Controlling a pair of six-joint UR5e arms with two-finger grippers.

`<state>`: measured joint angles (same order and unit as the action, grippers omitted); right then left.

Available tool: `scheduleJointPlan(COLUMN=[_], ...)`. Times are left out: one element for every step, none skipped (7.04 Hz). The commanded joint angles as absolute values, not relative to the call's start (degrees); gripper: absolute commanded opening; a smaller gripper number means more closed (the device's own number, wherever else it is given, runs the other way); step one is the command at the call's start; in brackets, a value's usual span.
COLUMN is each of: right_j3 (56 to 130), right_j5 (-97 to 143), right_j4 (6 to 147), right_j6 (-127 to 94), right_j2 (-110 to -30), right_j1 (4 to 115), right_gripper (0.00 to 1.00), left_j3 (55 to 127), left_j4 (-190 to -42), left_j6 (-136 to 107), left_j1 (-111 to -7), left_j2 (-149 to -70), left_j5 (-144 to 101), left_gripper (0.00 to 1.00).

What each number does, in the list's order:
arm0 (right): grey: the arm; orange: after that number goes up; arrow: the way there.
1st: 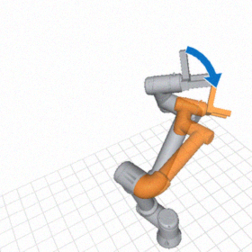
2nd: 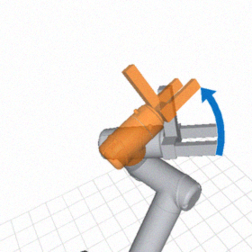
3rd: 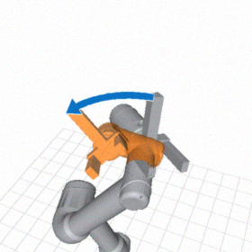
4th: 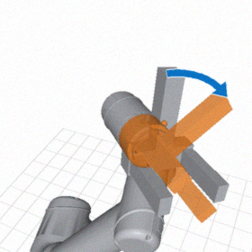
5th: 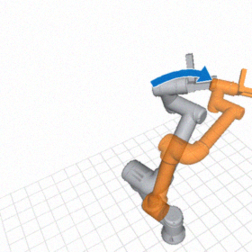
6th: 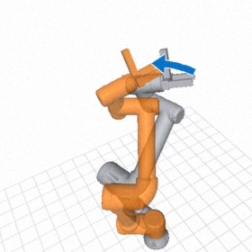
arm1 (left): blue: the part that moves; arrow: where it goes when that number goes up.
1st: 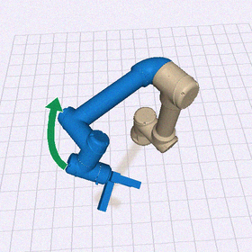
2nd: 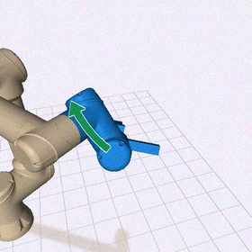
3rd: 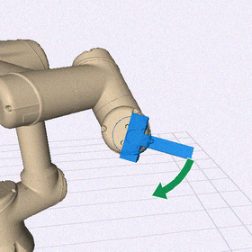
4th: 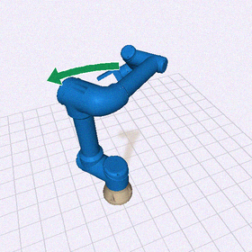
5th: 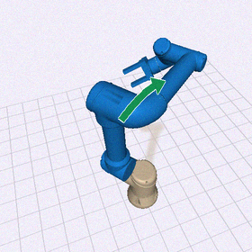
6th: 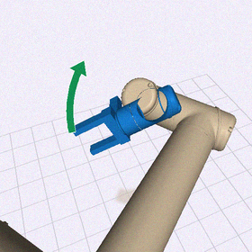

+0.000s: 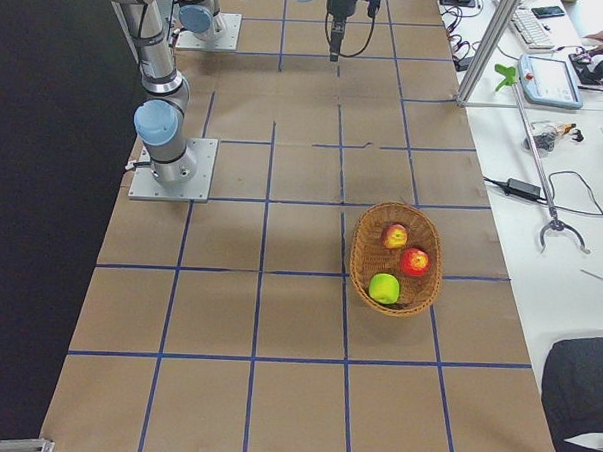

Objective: Put all apples into basket

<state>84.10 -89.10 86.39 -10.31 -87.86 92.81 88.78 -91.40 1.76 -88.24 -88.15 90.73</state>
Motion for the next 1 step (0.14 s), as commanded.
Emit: scheduleJointPlan(right_j3=[83.94], right_j5=[-88.95], right_j4=[86.4], right_j6=[-10.28], right_j2=[-87.89], right_j1=[92.9], right_gripper=[1.0], left_j3=[88.77], left_j4=[-91.41], left_j6=[1.76], left_j1=[-88.24], left_j2=[-88.15], left_j5=[90.7], left_gripper=[0.99])
